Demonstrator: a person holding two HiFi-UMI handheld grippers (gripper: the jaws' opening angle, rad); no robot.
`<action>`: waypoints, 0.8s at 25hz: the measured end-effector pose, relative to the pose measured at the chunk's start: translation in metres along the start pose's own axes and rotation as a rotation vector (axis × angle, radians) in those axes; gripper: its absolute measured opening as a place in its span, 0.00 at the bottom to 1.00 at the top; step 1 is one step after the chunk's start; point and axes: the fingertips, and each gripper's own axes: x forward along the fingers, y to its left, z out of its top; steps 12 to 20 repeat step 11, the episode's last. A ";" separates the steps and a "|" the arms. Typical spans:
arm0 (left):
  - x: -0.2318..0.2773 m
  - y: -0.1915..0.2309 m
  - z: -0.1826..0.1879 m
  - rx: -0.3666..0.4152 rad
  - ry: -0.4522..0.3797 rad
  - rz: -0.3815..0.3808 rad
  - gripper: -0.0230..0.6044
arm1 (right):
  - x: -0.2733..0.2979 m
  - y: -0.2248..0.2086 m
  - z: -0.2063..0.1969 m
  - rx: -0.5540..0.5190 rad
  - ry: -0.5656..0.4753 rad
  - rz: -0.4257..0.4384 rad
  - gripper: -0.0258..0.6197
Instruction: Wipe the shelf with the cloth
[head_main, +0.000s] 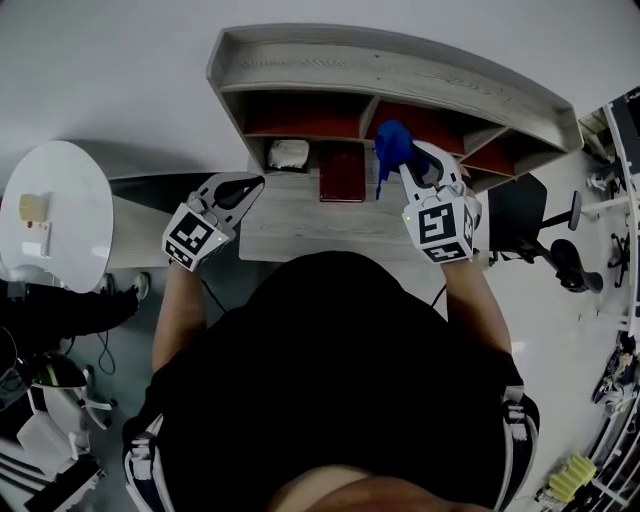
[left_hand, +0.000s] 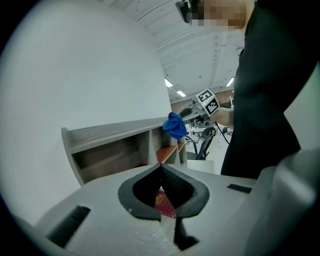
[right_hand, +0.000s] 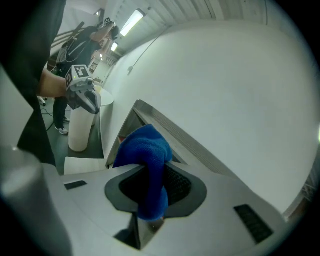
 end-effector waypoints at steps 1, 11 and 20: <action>0.003 0.001 0.001 -0.002 -0.002 -0.001 0.06 | -0.001 0.001 -0.008 0.012 0.013 0.002 0.16; 0.029 0.010 0.011 -0.008 -0.018 -0.005 0.06 | -0.001 -0.002 -0.060 0.126 0.064 0.004 0.16; 0.029 0.010 0.011 -0.008 -0.018 -0.005 0.06 | -0.001 -0.002 -0.060 0.126 0.064 0.004 0.16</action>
